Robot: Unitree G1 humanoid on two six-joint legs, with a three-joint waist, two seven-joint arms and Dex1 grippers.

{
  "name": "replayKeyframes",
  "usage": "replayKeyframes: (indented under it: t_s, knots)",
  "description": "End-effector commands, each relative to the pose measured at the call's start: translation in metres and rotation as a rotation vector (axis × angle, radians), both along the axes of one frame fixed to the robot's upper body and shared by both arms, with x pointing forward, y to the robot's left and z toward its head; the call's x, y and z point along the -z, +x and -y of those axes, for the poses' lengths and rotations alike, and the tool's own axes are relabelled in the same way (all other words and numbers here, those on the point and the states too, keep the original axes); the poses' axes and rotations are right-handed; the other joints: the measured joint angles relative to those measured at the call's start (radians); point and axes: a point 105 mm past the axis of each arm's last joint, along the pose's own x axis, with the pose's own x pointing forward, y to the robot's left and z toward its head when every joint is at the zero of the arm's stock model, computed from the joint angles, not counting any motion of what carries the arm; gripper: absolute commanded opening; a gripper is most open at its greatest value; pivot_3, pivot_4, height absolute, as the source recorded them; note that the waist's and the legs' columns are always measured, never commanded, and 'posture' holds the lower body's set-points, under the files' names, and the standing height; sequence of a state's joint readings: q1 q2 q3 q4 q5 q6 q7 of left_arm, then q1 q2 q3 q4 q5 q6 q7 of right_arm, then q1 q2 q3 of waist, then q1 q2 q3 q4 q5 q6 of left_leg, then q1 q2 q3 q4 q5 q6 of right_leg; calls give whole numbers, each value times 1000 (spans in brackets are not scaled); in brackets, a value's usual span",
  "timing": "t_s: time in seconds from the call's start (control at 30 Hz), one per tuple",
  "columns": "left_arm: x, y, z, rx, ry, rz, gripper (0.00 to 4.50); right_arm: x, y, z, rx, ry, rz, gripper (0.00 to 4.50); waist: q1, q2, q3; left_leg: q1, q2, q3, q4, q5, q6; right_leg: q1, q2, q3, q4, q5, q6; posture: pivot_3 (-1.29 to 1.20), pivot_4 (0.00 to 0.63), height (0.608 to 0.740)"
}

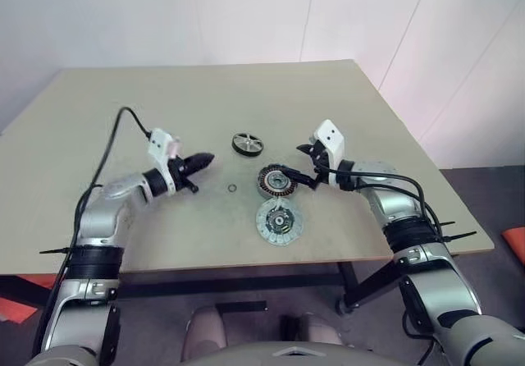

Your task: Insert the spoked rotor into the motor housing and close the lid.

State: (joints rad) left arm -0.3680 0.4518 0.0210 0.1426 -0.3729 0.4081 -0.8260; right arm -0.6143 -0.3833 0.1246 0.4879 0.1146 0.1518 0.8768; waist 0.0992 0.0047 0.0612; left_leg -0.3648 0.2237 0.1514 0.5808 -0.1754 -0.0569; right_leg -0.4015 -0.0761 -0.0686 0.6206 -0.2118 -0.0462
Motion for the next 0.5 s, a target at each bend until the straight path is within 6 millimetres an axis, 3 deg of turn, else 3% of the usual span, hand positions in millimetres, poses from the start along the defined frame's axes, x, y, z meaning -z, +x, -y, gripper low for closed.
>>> replayKeyframes:
  t_s: [0.03, 0.1, 0.2, 0.5]
  knots:
    - [-7, -5, 22, 106, 59, 99, 574, -16, 3, -5, -20, 6, 66, 4500, 1, 0, 0, 0, 0, 0, 0, 0, 0, 0, 0, 0, 0, 0, 0, 0, 0, 740]
    - [-3, -3, 26, 103, 82, 110, 961, -17, 3, -4, -19, 6, 68, 4500, 0, 0, 0, 0, 0, 0, 0, 0, 0, 0, 0, 0, 0, 0, 0, 0, 0, 740]
    - [2, 1, 25, 84, 128, 122, 1973, -18, 2, -2, -15, 3, 70, 4500, -2, 0, 0, 1, 0, 0, 0, 0, 0, 0, 0, 0, 1, 0, 0, 0, 0, 740]
    - [21, 2, 24, 90, 209, 91, 1973, -17, 2, 2, -5, -4, 69, 4500, -3, 0, 0, 1, 0, 0, 0, 0, 0, 0, 0, 0, 1, 0, 0, 0, 0, 740]
